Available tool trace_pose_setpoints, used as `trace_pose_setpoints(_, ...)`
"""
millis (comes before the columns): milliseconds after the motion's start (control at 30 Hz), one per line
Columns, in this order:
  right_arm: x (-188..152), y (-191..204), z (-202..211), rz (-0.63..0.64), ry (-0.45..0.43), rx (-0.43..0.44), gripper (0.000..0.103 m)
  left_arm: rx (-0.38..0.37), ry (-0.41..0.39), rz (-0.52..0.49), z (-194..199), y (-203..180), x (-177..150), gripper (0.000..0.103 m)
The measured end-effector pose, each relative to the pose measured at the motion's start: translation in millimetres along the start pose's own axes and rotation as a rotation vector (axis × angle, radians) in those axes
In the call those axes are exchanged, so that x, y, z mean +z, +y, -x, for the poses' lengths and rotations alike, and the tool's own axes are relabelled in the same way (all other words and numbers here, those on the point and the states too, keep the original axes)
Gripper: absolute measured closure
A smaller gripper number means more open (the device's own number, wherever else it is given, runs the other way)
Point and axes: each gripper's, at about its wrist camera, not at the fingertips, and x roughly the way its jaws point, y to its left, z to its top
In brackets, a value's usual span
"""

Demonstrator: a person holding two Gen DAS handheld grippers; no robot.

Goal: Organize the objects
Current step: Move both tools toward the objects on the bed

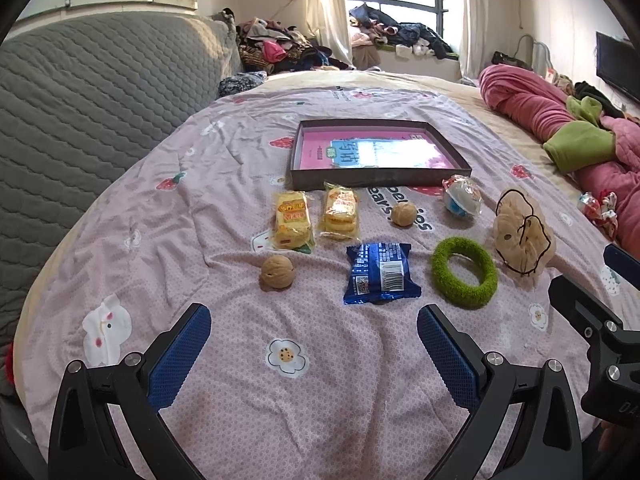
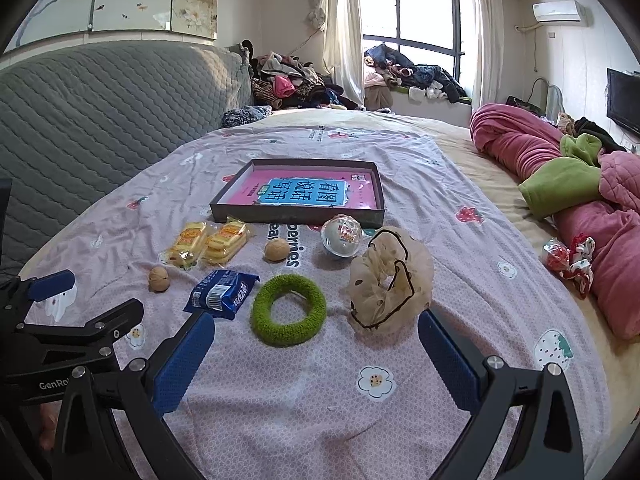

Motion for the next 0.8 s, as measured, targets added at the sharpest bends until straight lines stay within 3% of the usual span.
trace_pose_setpoints(400,3.2,1.2,5.9,0.010,-0.002,-0.044,0.000,-0.006,-0.006,0.013,6.9,5.1,1.2,0.000)
trace_pose_setpoints(800,11.2,12.0,14.1,0.024,-0.019,-0.027,0.000,0.003,-0.024,0.018,14.9,9.8,5.6,0.000)
